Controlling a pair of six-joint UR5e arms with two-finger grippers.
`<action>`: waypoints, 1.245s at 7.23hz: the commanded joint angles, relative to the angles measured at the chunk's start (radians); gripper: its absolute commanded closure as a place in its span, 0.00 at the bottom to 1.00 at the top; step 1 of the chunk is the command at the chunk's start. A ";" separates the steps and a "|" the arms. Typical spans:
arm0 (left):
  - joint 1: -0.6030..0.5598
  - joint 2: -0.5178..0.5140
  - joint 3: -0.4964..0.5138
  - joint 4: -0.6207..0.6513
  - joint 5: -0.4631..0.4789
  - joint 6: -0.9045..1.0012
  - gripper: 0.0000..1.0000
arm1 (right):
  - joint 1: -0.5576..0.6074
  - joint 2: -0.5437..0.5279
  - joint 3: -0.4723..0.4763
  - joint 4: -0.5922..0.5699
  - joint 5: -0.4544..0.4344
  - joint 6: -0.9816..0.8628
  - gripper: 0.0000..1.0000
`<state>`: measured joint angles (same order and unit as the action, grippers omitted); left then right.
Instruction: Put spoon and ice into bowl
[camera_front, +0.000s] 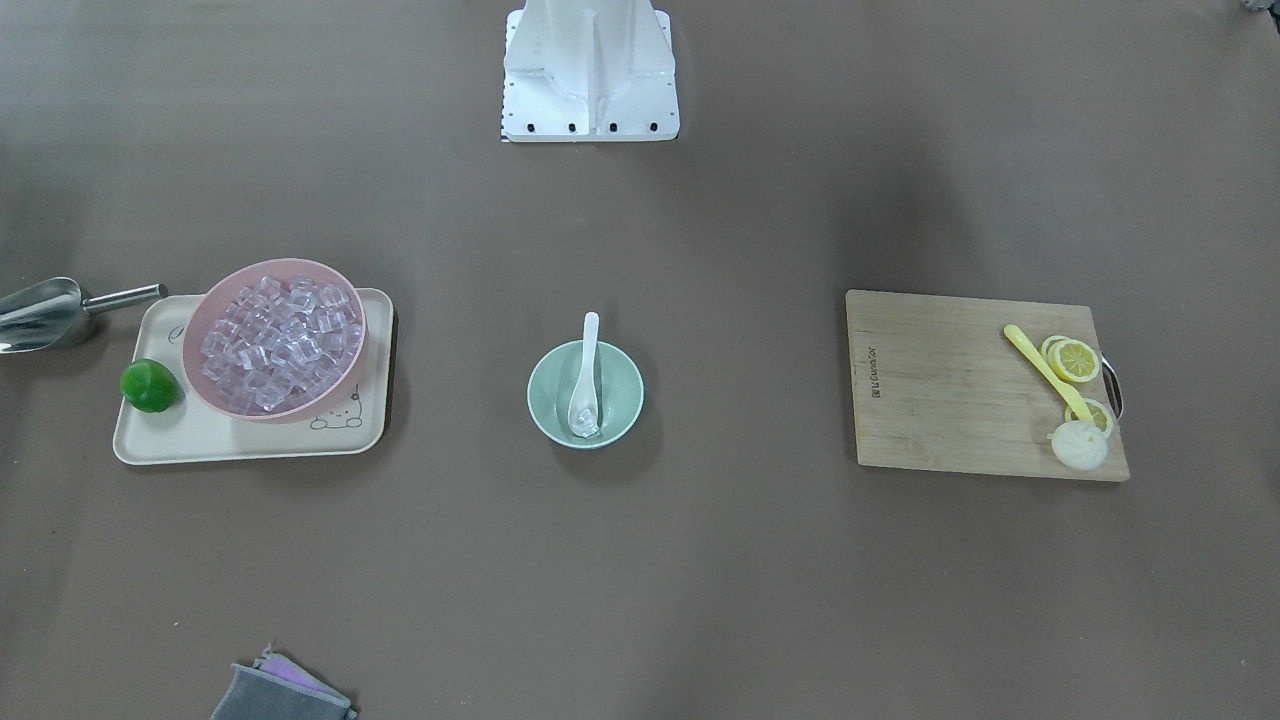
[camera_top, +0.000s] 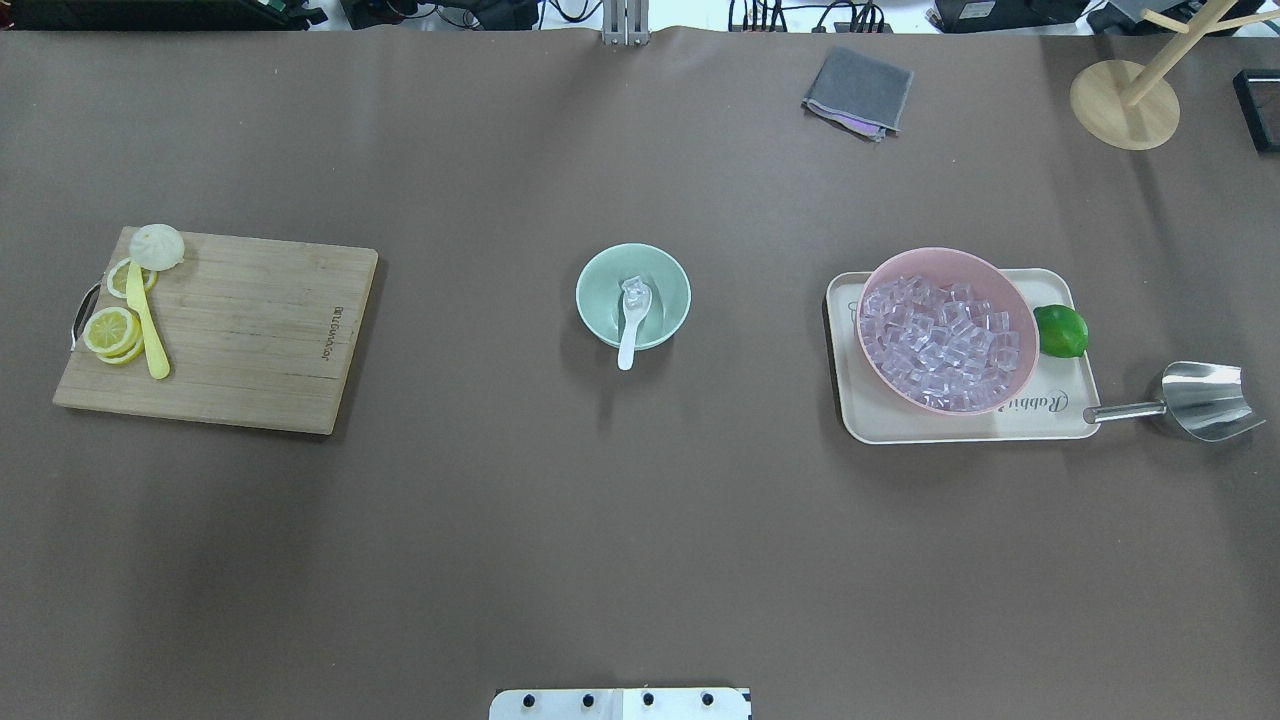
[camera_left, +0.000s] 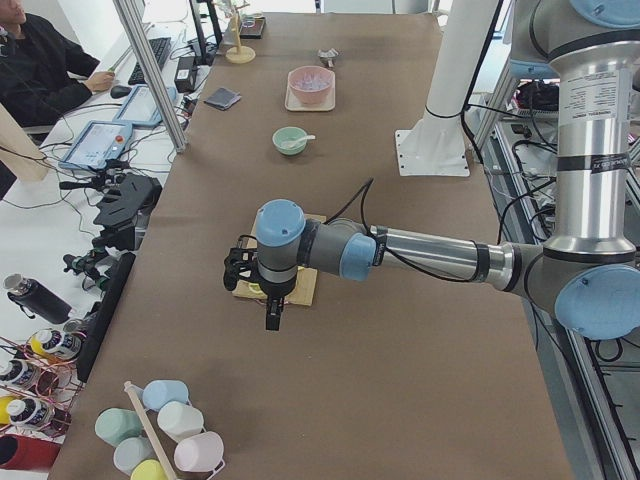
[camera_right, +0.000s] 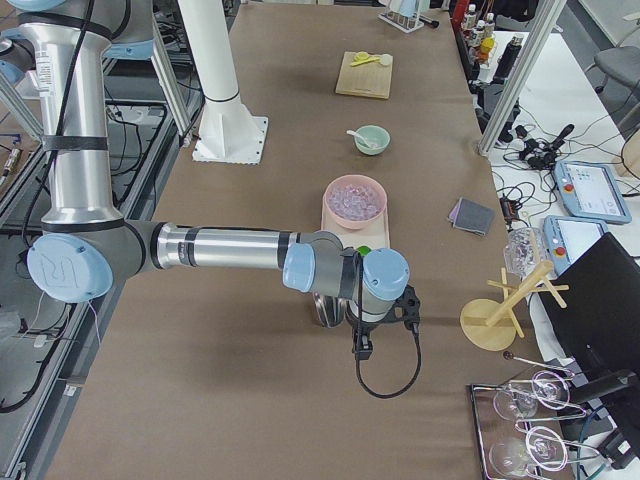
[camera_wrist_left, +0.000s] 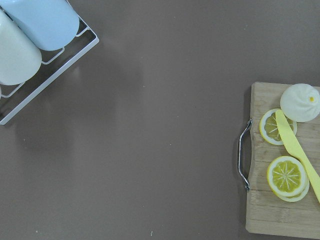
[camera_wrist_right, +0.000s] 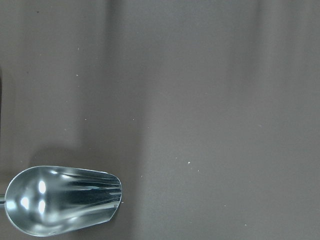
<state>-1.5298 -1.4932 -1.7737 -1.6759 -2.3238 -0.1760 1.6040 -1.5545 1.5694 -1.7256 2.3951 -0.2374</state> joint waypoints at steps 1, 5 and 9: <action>0.000 0.004 0.008 -0.004 0.000 0.006 0.02 | 0.001 -0.003 0.001 -0.002 0.004 0.001 0.00; 0.000 0.004 0.014 -0.002 0.001 0.004 0.02 | 0.001 -0.004 0.006 -0.003 0.004 0.001 0.00; 0.000 -0.005 0.010 -0.014 0.000 0.001 0.02 | 0.001 -0.012 0.000 -0.005 0.004 0.000 0.00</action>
<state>-1.5297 -1.4972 -1.7630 -1.6815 -2.3238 -0.1741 1.6046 -1.5609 1.5695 -1.7302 2.3992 -0.2377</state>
